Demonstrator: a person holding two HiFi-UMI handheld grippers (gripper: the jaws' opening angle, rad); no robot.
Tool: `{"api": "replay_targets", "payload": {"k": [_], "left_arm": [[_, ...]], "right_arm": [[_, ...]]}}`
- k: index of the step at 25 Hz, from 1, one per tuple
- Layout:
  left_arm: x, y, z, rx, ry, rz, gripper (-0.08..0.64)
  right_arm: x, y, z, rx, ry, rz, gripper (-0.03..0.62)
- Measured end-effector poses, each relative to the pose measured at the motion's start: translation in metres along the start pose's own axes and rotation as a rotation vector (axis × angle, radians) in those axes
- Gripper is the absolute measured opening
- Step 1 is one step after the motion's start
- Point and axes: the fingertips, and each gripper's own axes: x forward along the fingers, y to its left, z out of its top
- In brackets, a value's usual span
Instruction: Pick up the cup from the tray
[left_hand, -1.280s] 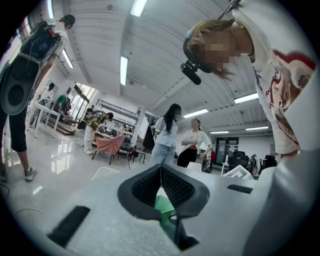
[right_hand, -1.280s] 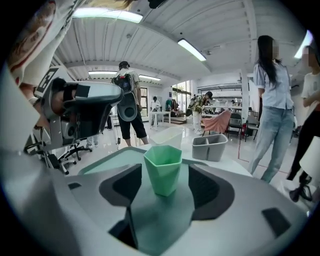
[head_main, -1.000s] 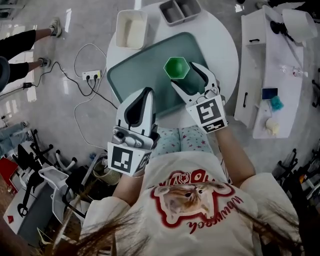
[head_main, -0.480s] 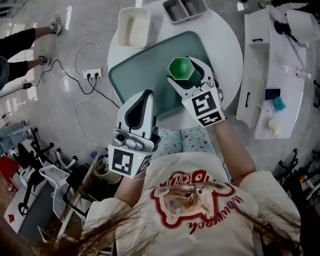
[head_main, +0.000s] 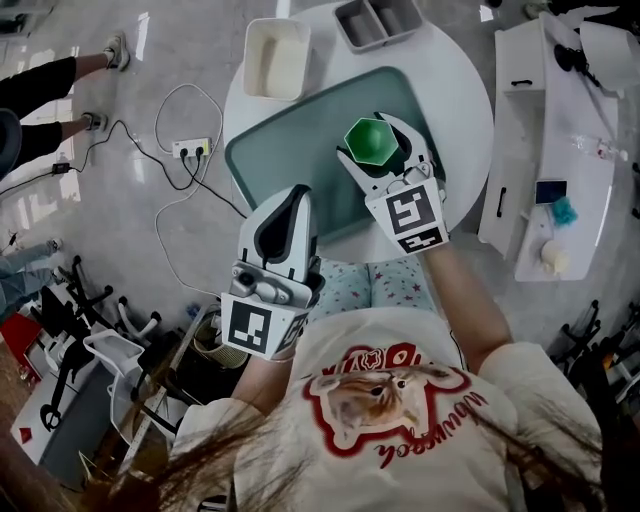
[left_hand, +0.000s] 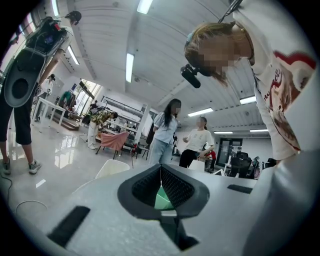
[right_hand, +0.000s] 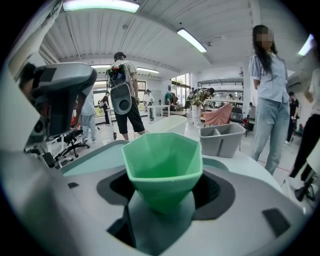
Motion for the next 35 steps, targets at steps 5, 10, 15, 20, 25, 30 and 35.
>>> {"api": "replay_targets", "payload": {"k": [5, 10, 15, 20, 25, 30, 35], "left_arm": [[0.001, 0.0, 0.003, 0.022, -0.004, -0.008, 0.014], [0.005, -0.008, 0.019, 0.058, -0.036, -0.03, 0.014], [0.013, -0.02, 0.042, 0.078, -0.067, -0.056, 0.014], [0.019, -0.037, 0.065, 0.092, -0.099, -0.085, 0.014], [0.019, -0.055, 0.086, 0.115, -0.117, -0.121, 0.014], [0.026, -0.072, 0.113, 0.151, -0.155, -0.159, 0.014], [0.026, -0.087, 0.132, 0.183, -0.191, -0.174, 0.014]], "right_arm": [[-0.013, -0.006, 0.014, -0.008, -0.04, -0.048, 0.31], [-0.04, -0.015, 0.045, 0.01, -0.065, -0.072, 0.31], [-0.071, -0.021, 0.093, 0.027, -0.12, -0.087, 0.31], [-0.103, -0.023, 0.137, 0.034, -0.186, -0.1, 0.31], [-0.135, -0.021, 0.165, 0.055, -0.211, -0.108, 0.31], [-0.162, -0.02, 0.19, 0.033, -0.254, -0.117, 0.31], [-0.186, -0.018, 0.214, 0.003, -0.306, -0.126, 0.31]]}}
